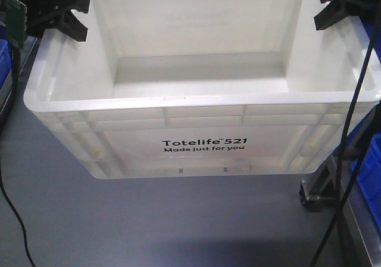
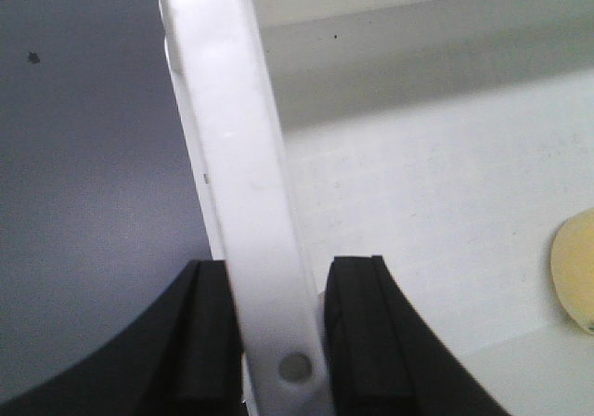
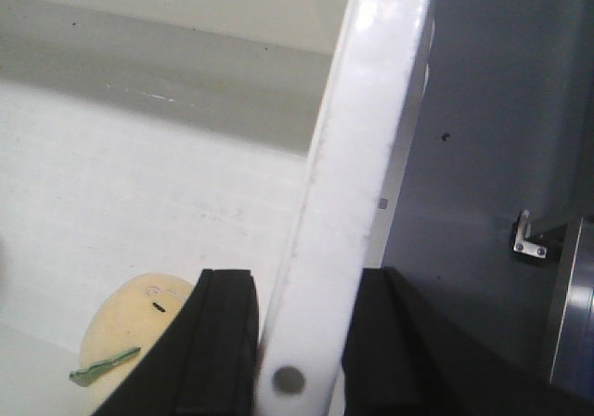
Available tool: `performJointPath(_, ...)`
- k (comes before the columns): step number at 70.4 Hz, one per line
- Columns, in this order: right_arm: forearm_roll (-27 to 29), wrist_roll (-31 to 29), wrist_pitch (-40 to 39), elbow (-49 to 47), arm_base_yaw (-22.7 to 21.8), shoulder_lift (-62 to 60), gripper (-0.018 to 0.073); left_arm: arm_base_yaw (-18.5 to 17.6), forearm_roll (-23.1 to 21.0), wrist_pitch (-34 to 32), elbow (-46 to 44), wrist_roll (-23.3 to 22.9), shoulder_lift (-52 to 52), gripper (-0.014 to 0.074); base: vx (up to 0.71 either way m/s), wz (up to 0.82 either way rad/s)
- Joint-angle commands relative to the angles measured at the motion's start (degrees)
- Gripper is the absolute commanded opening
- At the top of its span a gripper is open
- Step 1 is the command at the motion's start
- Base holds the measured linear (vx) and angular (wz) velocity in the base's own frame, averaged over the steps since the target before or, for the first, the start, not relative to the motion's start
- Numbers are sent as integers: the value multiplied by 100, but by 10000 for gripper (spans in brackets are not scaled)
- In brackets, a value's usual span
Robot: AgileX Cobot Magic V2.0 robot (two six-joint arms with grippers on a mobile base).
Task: Place moving items into box and shelve
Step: 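Hold the tote steady as the base approaches the blue-bin shelf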
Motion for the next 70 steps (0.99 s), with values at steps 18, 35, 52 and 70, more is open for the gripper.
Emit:
performJointPath(18,645,-198,-106,-217,45,-287,-12,-58,-600,-663,-273,116,-301,-17,50,9)
performJointPath(35,645,-198,-106,-217,45,-287,-12,-58,-600,-663,-273,116,-301,-17,49,3)
performJointPath(52,645,-198,-106,-217,45,-287,-12,-58,-600,-663,-273,116,-301,-17,48,-2)
performJointPath(70,645,-198,-106,-217,45,-287,-12,-58,-600,-663,-273,116,-301,-17,47,-1)
